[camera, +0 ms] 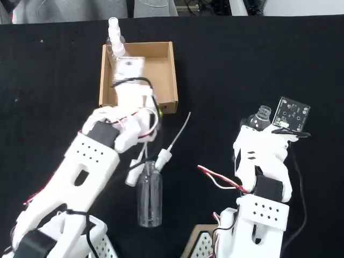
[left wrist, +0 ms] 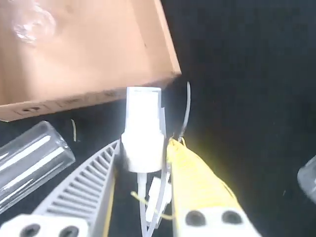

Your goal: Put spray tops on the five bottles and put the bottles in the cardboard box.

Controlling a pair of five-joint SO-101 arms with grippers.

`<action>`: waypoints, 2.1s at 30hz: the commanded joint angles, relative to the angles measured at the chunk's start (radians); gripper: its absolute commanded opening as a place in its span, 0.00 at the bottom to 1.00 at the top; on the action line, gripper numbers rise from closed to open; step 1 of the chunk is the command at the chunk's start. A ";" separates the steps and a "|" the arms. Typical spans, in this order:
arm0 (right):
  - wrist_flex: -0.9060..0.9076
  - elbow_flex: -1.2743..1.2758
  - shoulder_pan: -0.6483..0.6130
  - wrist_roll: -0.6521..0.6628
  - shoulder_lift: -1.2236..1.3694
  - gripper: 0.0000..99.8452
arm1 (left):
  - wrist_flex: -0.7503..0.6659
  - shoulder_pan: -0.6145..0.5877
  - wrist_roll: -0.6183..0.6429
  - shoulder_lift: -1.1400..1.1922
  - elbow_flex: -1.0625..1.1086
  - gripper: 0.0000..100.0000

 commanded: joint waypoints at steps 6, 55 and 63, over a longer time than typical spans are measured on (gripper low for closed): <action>-0.026 -0.004 -0.032 0.002 -0.039 0.09 | -0.021 -0.091 0.112 -0.135 0.012 0.03; -0.127 0.076 -0.161 0.086 -0.039 0.09 | -0.373 -0.272 0.192 -0.652 0.437 0.11; -0.129 0.076 -0.160 0.086 -0.039 0.09 | -0.351 -0.266 0.172 -0.652 0.447 0.11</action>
